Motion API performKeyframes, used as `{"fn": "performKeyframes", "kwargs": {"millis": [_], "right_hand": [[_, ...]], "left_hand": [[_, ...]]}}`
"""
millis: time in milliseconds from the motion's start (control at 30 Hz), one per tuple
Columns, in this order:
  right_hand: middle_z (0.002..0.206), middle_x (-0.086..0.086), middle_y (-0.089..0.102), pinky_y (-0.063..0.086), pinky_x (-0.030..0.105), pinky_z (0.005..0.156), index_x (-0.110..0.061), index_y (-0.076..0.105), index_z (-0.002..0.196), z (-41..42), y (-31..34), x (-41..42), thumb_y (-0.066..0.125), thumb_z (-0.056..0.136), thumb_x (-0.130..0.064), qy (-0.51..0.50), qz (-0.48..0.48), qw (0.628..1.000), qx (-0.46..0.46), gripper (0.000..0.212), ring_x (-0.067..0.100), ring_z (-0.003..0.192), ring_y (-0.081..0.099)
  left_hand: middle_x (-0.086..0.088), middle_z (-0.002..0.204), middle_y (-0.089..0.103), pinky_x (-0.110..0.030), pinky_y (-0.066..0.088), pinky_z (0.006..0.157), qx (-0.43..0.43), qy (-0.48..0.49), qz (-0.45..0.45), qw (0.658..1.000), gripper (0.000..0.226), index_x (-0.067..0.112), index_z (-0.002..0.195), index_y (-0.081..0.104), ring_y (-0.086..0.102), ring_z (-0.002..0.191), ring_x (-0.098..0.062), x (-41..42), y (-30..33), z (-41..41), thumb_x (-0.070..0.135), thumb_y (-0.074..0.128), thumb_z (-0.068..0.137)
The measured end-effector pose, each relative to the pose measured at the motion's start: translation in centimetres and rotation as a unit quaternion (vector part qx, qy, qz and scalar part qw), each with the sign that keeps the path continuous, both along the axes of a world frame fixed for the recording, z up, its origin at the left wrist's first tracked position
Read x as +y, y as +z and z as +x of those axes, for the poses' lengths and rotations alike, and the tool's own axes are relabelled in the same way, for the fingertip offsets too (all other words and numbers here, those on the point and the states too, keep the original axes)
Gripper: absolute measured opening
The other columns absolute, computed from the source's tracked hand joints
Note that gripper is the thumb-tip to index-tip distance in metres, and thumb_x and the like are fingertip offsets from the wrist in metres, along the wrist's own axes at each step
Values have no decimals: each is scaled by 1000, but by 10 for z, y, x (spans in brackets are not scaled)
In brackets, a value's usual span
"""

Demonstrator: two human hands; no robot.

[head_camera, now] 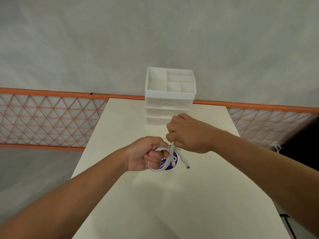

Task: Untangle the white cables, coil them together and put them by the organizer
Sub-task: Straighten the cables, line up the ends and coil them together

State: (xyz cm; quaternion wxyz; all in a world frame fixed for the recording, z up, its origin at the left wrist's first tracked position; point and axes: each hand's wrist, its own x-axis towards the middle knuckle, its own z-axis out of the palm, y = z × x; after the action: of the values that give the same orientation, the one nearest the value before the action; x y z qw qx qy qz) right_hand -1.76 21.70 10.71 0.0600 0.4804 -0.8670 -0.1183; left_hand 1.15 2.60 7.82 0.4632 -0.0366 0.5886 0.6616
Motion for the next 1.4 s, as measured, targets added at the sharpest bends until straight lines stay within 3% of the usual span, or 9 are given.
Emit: {"fn": "performKeyframes", "kwargs": {"millis": [167,367,500,567,633,733,933,1100,1400], "right_hand": [[114,-1,54,11,36,110,-27,67,80,2,-7,-5,36,89,-34,4,-36,999,18,33,26,127,39],[134,3,52,14,41,112,-30,68,85,9,-7,-12,45,90,-34,35,-65,997,21,24,31,138,30],[144,3,43,23,33,110,-30,54,128,13,-4,-13,51,85,-19,-15,-194,981,21,45,22,134,31],[133,-1,46,35,26,105,-24,44,133,23,-7,-19,51,77,-10,-137,-396,901,-113,58,15,122,43],[114,-3,52,48,28,88,-21,43,114,34,-14,-27,43,73,-13,-240,-555,753,-260,42,10,104,56],[98,-6,58,50,23,73,-24,42,102,43,-31,-30,43,74,-21,-264,-553,661,-433,28,1,86,61],[98,-4,62,51,25,74,-27,40,122,47,-29,-27,66,79,-13,-233,-394,771,-442,53,8,85,61],[107,-7,62,49,20,82,-28,51,122,47,-31,-27,63,76,-3,-220,-436,769,-413,54,7,97,60],[89,4,74,54,30,81,-17,72,95,40,-24,-19,50,95,-42,-298,-538,613,-497,33,15,84,70]], "left_hand": [[7,45,25,-23,17,46,97,-21,-68,993,34,17,56,59,20,41,-10,6,2,11,18,65,90],[9,44,42,-26,17,48,153,-19,-95,983,36,22,53,67,28,39,-8,8,2,18,16,68,88],[7,41,36,-23,20,45,150,25,-81,985,34,13,57,55,26,37,-10,7,0,17,16,67,88],[6,41,32,-22,20,44,139,56,-53,987,38,14,53,55,24,36,-10,6,0,14,18,67,89],[6,42,35,-21,21,42,131,81,-31,988,39,16,51,59,24,35,-8,5,1,12,18,66,90],[8,39,40,-20,23,42,137,88,-25,986,41,13,54,57,26,34,-7,6,2,10,13,58,95],[3,39,36,-26,31,50,137,80,-56,986,34,11,58,59,33,37,-12,10,1,8,11,58,91],[5,36,39,-26,33,54,140,73,-48,986,39,15,55,64,37,34,-8,15,6,6,7,54,92],[2,55,52,-19,34,47,215,26,-82,973,21,10,73,62,42,48,-10,18,7,1,10,56,93]]}}
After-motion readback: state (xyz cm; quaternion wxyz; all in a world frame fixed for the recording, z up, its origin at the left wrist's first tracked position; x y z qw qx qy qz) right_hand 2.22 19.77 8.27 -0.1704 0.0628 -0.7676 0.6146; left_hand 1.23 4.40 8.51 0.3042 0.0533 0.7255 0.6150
